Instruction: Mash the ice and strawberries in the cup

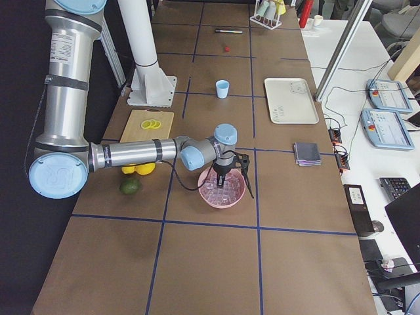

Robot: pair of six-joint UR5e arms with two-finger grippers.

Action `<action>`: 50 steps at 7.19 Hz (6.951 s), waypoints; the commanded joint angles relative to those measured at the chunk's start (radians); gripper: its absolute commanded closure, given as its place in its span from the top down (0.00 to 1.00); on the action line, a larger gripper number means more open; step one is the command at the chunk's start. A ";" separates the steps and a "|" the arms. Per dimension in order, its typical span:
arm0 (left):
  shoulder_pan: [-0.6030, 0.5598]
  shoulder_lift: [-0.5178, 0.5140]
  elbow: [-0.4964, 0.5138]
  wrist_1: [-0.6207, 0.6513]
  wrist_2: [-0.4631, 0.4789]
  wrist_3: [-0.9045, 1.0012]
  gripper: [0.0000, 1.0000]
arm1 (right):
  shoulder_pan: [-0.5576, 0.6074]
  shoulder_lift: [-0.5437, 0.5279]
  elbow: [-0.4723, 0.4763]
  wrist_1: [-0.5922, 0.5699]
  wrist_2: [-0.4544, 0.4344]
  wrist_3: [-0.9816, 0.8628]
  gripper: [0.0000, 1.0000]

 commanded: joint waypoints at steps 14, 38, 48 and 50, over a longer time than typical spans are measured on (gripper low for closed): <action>0.002 0.015 0.012 0.000 -0.002 0.000 1.00 | -0.552 1.030 -0.106 -0.612 -0.291 0.601 0.00; 0.752 -0.099 -0.049 -0.494 0.347 -1.091 1.00 | 0.051 0.525 0.145 -0.575 -0.057 -0.256 1.00; 0.936 -0.170 0.072 -0.489 0.499 -1.178 0.92 | 0.368 0.308 0.096 -0.570 0.155 -0.659 1.00; 0.936 -0.187 0.098 -0.491 0.499 -1.178 0.91 | 0.367 0.308 0.094 -0.570 0.155 -0.658 1.00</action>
